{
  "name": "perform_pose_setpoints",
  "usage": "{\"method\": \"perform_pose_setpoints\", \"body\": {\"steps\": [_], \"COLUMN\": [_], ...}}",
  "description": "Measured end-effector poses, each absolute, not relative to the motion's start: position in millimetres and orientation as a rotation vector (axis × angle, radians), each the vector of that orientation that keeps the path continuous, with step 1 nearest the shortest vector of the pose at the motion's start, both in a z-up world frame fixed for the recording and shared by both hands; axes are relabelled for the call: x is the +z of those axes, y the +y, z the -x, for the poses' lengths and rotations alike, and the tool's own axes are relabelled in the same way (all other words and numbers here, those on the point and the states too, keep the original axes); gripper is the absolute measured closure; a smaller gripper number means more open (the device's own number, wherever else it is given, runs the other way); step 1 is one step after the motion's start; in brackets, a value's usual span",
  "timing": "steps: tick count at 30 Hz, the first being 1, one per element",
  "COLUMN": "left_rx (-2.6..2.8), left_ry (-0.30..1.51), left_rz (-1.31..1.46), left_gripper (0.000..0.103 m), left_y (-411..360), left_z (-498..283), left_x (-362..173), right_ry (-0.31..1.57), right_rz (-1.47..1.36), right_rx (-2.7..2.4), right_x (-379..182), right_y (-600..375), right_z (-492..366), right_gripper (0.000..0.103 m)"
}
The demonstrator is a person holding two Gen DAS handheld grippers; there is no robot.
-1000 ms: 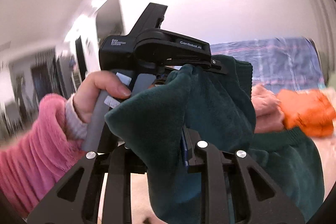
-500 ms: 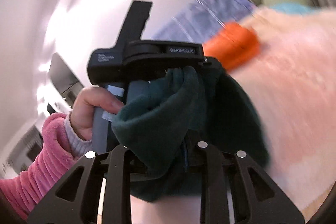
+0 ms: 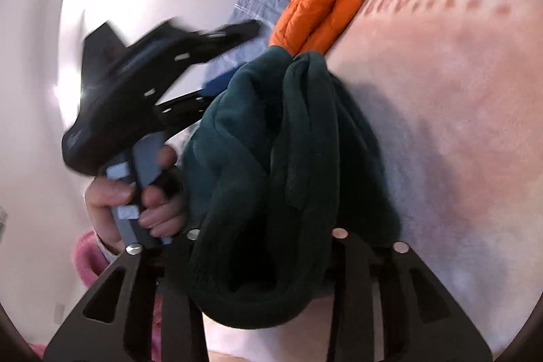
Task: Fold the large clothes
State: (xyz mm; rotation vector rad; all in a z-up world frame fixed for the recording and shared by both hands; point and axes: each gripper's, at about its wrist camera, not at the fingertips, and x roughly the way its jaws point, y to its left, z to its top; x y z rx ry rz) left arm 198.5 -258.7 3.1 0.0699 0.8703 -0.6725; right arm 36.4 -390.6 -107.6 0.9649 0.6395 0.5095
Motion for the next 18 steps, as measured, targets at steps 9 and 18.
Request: {"method": "perform_pose_setpoints", "body": {"steps": [9,18], "left_rx": [-0.619,-0.627], "left_ry": [0.653,0.924], "left_rz": [-0.164,-0.191], "left_gripper": [0.035,0.03], "left_y": [-211.8,-212.1], "left_z": [-168.9,-199.7], "left_x": [77.2,-20.3], "right_ry": [0.555,0.75], "right_rz": [-0.736,-0.936], "right_rx": [0.696,0.581], "right_x": [-35.2,-119.2], "right_y": [-351.1,-385.5], "right_z": [-69.8,-41.3], "right_gripper": [0.073,0.063]}}
